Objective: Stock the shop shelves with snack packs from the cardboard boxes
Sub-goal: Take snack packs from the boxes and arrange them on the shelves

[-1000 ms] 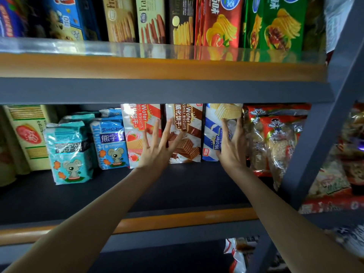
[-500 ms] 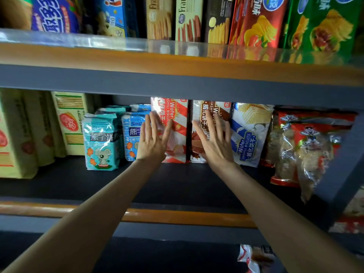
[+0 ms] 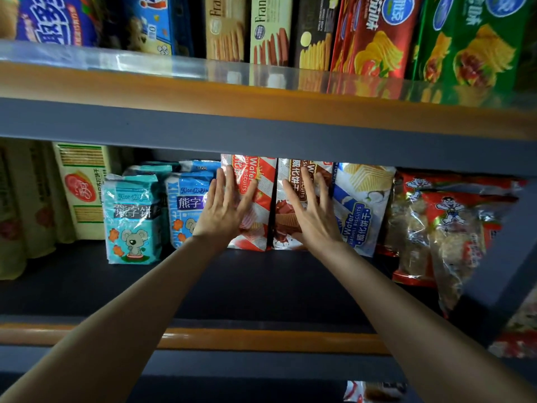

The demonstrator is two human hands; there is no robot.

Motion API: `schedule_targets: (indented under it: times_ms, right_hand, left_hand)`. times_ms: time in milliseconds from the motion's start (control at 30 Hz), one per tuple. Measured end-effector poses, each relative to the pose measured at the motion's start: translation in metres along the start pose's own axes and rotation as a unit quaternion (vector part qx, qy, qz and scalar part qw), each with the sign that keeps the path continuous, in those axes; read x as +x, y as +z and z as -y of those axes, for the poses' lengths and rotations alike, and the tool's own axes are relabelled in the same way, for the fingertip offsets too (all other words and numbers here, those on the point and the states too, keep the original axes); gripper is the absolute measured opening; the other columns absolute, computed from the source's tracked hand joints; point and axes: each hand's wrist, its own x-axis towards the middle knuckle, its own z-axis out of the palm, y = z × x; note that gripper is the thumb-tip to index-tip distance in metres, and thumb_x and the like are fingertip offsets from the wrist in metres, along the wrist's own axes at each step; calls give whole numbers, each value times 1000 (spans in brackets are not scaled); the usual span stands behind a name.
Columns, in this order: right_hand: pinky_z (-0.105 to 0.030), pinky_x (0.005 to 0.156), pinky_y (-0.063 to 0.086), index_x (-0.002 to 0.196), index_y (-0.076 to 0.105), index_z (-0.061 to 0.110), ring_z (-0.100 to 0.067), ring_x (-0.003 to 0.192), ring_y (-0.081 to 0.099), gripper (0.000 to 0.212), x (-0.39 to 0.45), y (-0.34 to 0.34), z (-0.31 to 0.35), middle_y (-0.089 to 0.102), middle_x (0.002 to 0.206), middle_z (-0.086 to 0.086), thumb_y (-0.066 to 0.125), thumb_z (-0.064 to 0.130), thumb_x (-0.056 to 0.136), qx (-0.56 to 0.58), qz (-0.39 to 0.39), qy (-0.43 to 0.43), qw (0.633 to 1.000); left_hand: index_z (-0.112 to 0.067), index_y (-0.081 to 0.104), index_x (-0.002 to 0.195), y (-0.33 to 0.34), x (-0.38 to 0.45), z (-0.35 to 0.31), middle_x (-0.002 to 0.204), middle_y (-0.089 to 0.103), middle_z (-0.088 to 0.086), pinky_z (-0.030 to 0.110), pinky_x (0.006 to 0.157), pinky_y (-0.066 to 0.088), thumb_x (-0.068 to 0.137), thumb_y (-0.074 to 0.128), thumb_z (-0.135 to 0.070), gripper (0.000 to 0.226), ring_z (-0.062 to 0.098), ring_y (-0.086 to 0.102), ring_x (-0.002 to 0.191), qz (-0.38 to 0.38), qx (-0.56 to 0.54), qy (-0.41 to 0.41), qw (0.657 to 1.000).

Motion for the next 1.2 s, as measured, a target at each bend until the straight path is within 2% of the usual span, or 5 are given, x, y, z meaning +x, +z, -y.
schedule_targets:
  times_ms: [233, 433, 633, 933, 1200]
  right_hand:
    - [-54, 108, 31, 151, -4, 25, -40, 142, -10, 96, -6, -35, 22, -24, 155, -10, 50, -13, 81, 8, 96, 48, 994]
    - [-61, 111, 6, 150, 4, 24, -41, 142, -12, 89, -18, -46, 50, -21, 154, -15, 62, 9, 85, -15, 100, 33, 994]
    - [-53, 114, -2, 151, 5, 20, -33, 144, -14, 84, 1, -50, 121, -17, 156, -11, 58, 9, 87, 50, 50, -115, 991]
    - [-44, 111, -16, 151, -2, 26, -34, 141, -22, 84, 54, -31, 174, -22, 153, -20, 58, 24, 92, -7, 155, -122, 980]
    - [-47, 112, -13, 150, -2, 32, -37, 141, 9, 93, 50, -22, 183, 16, 148, -20, 63, 13, 86, -37, 112, -62, 991]
  left_hand:
    - [-15, -7, 147, -14, -5, -17, 147, -3, 39, 47, 114, 15, 88, 56, -41, 90, 51, 4, 138, -41, -70, -48, 996]
    - [-24, -14, 147, -17, -40, 5, 154, -20, 15, 44, 116, -2, 92, 43, -8, 81, 32, -15, 143, 60, -54, -13, 997]
    - [-8, 55, 127, -19, -78, 61, 134, 48, 27, 60, 93, 40, 48, 85, -8, 85, 44, 48, 122, -119, 26, -21, 992]
    - [-24, 0, 149, -15, -112, 145, 153, 13, 22, 59, 102, 31, 53, 82, -53, 129, 48, 19, 137, -29, 55, -56, 996]
    - [-14, 18, 143, -1, -108, 168, 142, 30, 35, 60, 77, 48, 37, 86, -56, 133, 59, 39, 120, 15, 16, 3, 1000]
